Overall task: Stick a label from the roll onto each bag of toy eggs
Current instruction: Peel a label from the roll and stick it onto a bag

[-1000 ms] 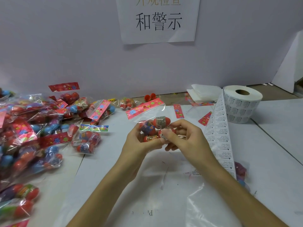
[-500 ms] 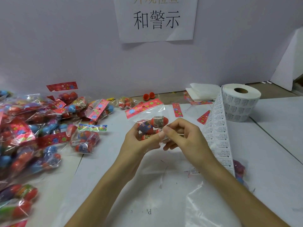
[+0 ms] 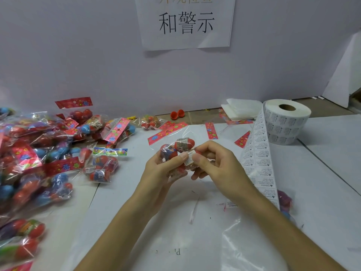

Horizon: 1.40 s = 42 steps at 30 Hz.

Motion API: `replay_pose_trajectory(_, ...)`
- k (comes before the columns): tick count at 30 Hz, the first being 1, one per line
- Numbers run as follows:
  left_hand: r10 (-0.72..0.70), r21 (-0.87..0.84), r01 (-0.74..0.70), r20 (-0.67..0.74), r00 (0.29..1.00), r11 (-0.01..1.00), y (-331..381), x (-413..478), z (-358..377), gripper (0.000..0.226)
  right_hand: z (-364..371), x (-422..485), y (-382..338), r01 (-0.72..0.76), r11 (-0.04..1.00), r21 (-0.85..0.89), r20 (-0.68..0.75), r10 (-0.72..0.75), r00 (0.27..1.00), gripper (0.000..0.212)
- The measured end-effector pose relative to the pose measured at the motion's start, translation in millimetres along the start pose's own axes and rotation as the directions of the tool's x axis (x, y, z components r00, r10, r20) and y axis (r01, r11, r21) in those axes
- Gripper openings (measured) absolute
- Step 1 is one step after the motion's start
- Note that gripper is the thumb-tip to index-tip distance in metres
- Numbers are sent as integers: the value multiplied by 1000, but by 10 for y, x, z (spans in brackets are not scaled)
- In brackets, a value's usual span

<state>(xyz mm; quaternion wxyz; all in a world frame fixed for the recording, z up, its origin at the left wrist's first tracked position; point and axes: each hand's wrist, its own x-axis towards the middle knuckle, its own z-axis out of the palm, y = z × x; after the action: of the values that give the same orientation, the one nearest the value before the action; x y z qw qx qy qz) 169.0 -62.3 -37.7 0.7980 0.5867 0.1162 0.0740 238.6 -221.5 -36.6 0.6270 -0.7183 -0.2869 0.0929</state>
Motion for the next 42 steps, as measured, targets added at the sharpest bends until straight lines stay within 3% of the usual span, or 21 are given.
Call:
replay_pose_trajectory(4, -3, 3, 3, -32, 999, 1000, 9, 4, 1, 64, 5, 0, -3, -43, 998, 38, 43, 41, 998, 8)
replay_pose_trajectory(14, 1, 76, -4, 30, 1000, 997, -52, 64, -10, 74, -11, 18, 28, -31, 1000, -7, -91, 30, 995, 13)
replay_pose_trajectory(26, -4, 30, 0, 118, 993, 1000, -34, 63, -23, 59, -9, 19, 15, -46, 999, 3, -29, 46, 999, 14)
replay_pose_trajectory(30, -13, -22, 14, 41, 999, 1000, -32, 27, 17, 42, 12, -1, 14, -16, 998, -59, -57, 13, 998, 9)
replay_pose_trajectory(34, -26, 25, 28, -70, 997, 999, -31, 32, 19, 53, 63, -32, 3, -42, 995, -87, -78, 35, 996, 12)
replay_pose_trajectory(42, -26, 36, 29, -74, 997, 999, -28, 40, -4, 60, 53, -42, -38, -49, 985, -163, -60, 40, 997, 14)
